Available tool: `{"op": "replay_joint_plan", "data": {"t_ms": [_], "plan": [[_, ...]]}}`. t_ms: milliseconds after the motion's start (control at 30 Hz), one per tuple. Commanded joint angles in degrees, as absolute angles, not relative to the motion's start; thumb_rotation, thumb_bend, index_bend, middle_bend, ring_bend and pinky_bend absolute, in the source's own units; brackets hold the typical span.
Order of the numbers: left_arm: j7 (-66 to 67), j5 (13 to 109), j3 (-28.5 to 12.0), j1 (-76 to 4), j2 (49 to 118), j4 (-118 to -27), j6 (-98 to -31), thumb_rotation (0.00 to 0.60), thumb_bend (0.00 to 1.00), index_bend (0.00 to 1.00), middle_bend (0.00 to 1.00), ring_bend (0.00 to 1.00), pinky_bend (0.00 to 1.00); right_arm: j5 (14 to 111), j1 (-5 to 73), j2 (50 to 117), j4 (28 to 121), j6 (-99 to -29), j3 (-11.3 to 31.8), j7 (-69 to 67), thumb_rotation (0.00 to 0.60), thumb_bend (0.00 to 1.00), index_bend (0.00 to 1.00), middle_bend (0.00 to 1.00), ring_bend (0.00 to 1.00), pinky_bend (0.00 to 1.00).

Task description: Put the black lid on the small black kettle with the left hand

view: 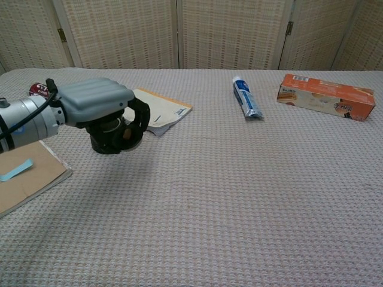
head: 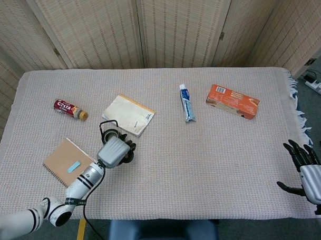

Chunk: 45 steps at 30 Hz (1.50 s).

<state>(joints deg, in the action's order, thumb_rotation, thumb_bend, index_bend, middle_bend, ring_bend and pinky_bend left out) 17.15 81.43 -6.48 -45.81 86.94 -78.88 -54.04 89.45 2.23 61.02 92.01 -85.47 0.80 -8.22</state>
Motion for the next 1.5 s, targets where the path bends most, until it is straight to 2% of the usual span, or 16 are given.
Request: {"op": "replay_joint_plan", "data": {"t_ms": [33, 400, 833, 1500], "plan": [[16.41, 76.77, -9.16, -45.96, 84.86, -79.67, -52.38, 0.600, 0.17, 0.47, 0.49, 0.82, 0.78, 89.34, 2.18, 61.05, 91.91, -85.45, 0.79, -8.35, 0.600, 0.00, 0.04, 0.05, 0.12, 0.02], [17.86, 64.99, -12.06, -48.35, 84.25, -77.52, -46.39, 0.600, 0.17, 0.46, 0.49, 0.82, 0.78, 89.11, 1.99, 61.32, 91.23, -85.48, 0.75, -9.11, 0.600, 0.00, 0.04, 0.05, 0.12, 0.02], [25.00, 53.41, -11.99, -50.81, 85.09, -76.28, -44.85, 0.600, 0.17, 0.41, 0.48, 0.81, 0.78, 88.48, 1.76, 61.60, 90.32, -85.36, 0.87, -10.16, 0.600, 0.00, 0.04, 0.05, 0.12, 0.02], [27.90, 46.37, -10.53, -53.65, 84.77, -76.54, -44.29, 0.600, 0.17, 0.28, 0.40, 0.80, 0.78, 88.23, 1.58, 61.84, 89.98, -85.37, 1.00, -10.55, 0.600, 0.00, 0.04, 0.05, 0.13, 0.02]]}}
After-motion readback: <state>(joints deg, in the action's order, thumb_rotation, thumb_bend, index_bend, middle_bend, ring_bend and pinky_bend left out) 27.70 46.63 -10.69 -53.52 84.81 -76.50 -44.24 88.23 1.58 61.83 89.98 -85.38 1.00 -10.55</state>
